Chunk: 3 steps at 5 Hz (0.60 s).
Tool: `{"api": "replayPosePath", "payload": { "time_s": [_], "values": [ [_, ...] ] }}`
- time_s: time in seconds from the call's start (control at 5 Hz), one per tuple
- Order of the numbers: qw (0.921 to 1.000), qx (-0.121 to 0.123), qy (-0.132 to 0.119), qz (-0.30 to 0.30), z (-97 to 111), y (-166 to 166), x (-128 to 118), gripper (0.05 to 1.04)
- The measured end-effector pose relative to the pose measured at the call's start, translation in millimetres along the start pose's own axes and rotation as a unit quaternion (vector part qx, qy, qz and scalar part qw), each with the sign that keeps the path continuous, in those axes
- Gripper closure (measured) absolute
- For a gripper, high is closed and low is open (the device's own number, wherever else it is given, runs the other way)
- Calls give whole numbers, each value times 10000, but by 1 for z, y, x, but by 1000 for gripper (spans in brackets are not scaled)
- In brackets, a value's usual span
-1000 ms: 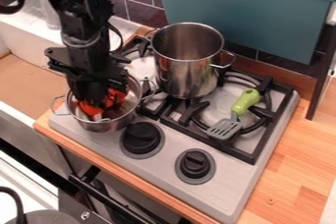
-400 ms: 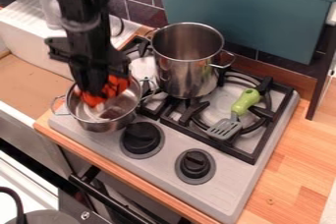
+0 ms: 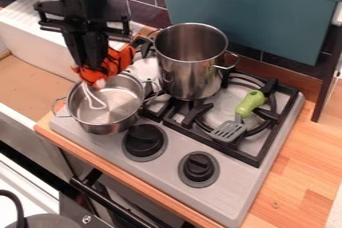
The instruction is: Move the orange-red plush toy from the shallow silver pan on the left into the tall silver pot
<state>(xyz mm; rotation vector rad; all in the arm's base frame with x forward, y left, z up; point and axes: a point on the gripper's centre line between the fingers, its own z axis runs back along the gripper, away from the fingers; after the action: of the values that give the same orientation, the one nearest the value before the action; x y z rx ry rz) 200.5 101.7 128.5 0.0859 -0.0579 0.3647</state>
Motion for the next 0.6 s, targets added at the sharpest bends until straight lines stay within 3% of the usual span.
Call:
{"api": "replayPosePath", "payload": {
  "time_s": [0.2, 0.4, 0.6],
  "values": [
    [9993, -210, -36, 317, 14, -21, 8, 963],
    [9978, -384, 97, 528, 22, -54, 35, 963],
    [9962, -427, -123, 749, 24, -75, 57, 963]
  ]
}}
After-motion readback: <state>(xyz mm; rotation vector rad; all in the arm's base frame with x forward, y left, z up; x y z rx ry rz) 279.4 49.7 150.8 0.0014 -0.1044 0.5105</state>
